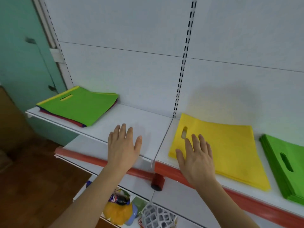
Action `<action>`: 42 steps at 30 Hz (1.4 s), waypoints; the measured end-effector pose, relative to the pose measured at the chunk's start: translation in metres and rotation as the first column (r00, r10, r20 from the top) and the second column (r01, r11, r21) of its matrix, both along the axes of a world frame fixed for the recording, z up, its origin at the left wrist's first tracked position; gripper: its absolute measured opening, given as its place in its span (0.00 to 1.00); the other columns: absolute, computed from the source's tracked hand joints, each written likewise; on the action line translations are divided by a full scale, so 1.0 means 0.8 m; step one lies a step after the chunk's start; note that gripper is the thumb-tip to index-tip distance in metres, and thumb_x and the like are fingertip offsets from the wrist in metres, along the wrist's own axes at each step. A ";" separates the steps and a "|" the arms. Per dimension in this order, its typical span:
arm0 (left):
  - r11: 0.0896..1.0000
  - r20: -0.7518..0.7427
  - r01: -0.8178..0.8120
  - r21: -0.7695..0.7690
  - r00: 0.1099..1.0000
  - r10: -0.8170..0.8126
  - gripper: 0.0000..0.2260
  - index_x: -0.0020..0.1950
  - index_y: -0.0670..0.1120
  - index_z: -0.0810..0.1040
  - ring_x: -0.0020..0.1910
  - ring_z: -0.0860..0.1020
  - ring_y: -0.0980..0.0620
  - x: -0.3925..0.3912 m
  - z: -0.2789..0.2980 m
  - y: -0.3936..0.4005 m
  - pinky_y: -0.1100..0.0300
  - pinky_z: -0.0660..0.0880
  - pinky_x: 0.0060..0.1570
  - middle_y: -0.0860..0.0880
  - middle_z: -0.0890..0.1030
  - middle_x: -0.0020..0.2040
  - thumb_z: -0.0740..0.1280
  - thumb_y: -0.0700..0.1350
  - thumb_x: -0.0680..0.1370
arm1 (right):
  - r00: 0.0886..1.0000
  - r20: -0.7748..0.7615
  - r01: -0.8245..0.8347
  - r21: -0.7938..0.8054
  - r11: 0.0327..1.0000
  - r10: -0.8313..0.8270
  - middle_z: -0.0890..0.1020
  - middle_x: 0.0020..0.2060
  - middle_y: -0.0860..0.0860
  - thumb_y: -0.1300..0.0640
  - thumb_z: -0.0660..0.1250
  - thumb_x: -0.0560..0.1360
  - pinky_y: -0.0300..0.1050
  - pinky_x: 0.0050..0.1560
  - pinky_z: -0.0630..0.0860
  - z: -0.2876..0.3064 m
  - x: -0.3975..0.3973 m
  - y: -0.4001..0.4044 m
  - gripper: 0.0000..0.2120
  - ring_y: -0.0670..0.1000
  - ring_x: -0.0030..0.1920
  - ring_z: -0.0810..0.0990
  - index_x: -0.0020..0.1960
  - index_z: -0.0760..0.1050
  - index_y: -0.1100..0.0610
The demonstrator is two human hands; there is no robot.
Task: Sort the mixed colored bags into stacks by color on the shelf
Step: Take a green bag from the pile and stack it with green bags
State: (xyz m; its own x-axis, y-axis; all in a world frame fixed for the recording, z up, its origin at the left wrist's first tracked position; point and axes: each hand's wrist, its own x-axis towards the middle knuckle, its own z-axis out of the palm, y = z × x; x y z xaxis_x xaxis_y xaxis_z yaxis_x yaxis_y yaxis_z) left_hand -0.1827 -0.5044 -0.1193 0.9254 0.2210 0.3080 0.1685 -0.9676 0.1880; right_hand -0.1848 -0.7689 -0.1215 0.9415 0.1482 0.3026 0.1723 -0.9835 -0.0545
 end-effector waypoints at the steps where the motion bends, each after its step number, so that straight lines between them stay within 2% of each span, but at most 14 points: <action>1: 1.000 -0.006 -0.005 0.006 1.000 0.005 0.30 0.80 0.46 0.69 0.82 0.58 0.41 -0.003 0.002 0.017 0.41 0.56 0.80 0.42 0.64 0.82 0.50 0.63 0.85 | 1.000 0.006 -0.004 -0.002 1.000 0.004 0.64 0.81 0.60 0.37 0.46 0.84 0.63 0.81 0.56 0.003 -0.001 0.019 0.35 0.63 0.84 0.54 0.80 0.67 0.58; 7: 0.999 -0.018 -0.003 0.053 1.000 0.004 0.32 0.81 0.46 0.67 0.82 0.57 0.41 -0.020 0.009 0.153 0.41 0.55 0.80 0.42 0.63 0.82 0.47 0.64 0.85 | 0.999 -0.010 -0.030 0.025 0.999 0.030 0.54 0.85 0.57 0.33 0.39 0.83 0.60 0.84 0.50 0.003 -0.004 0.168 0.38 0.60 0.85 0.46 0.84 0.60 0.54; 15: 0.997 -0.078 -0.040 0.067 0.996 0.046 0.34 0.83 0.47 0.61 0.84 0.52 0.42 -0.026 0.002 0.316 0.43 0.52 0.82 0.43 0.59 0.84 0.42 0.65 0.84 | 0.995 -0.039 -0.094 0.017 0.995 0.095 0.59 0.83 0.60 0.35 0.45 0.83 0.61 0.82 0.54 0.003 0.007 0.334 0.37 0.62 0.84 0.52 0.82 0.65 0.56; 22: 0.995 -0.073 -0.074 0.063 0.994 0.078 0.33 0.82 0.46 0.64 0.83 0.55 0.42 0.040 0.008 0.414 0.42 0.54 0.82 0.43 0.62 0.83 0.45 0.65 0.84 | 0.985 -0.007 -0.172 0.059 0.983 0.172 0.63 0.82 0.61 0.36 0.47 0.84 0.63 0.81 0.57 0.006 0.078 0.444 0.36 0.63 0.83 0.56 0.81 0.67 0.58; 27: 0.989 -0.129 -0.104 0.101 0.985 0.116 0.35 0.83 0.45 0.62 0.84 0.53 0.42 0.080 0.009 0.476 0.43 0.52 0.82 0.42 0.59 0.84 0.47 0.67 0.84 | 0.980 -0.008 -0.199 0.097 0.975 0.200 0.66 0.80 0.62 0.36 0.50 0.83 0.63 0.79 0.60 0.009 0.133 0.516 0.35 0.64 0.82 0.60 0.79 0.70 0.59; 31: 0.987 -0.113 -0.114 0.117 0.985 0.127 0.36 0.82 0.44 0.63 0.84 0.53 0.43 0.115 0.013 0.507 0.42 0.53 0.82 0.42 0.59 0.84 0.47 0.67 0.84 | 0.974 -0.017 -0.225 0.089 0.970 0.227 0.66 0.80 0.60 0.35 0.50 0.83 0.64 0.79 0.60 0.010 0.167 0.563 0.36 0.63 0.82 0.59 0.79 0.70 0.57; 38: 0.981 -0.161 0.075 0.181 0.986 -0.046 0.41 0.83 0.43 0.62 0.84 0.50 0.43 0.166 -0.006 0.543 0.43 0.48 0.82 0.41 0.56 0.85 0.44 0.71 0.81 | 0.986 -0.104 -0.130 -0.009 0.991 0.129 0.61 0.83 0.57 0.33 0.46 0.83 0.63 0.82 0.54 0.003 0.197 0.610 0.36 0.60 0.84 0.53 0.82 0.64 0.53; 42: 0.956 -0.183 0.185 0.226 0.972 -0.145 0.42 0.81 0.41 0.65 0.83 0.54 0.42 0.180 -0.017 0.551 0.43 0.49 0.81 0.40 0.62 0.83 0.43 0.71 0.81 | 0.994 -0.110 0.003 -0.049 0.999 -0.008 0.67 0.80 0.57 0.34 0.51 0.83 0.63 0.80 0.57 0.001 0.197 0.621 0.31 0.61 0.82 0.58 0.77 0.70 0.52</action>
State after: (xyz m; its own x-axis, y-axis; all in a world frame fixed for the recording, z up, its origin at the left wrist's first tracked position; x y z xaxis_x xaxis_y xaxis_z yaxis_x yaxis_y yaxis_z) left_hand -0.0386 -0.0633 -0.1328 0.9845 -0.0009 0.1752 0.0116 -0.9975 -0.0700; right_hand -0.0270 -0.2722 -0.1203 0.9696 0.1546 0.1898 0.1623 -0.9864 -0.0252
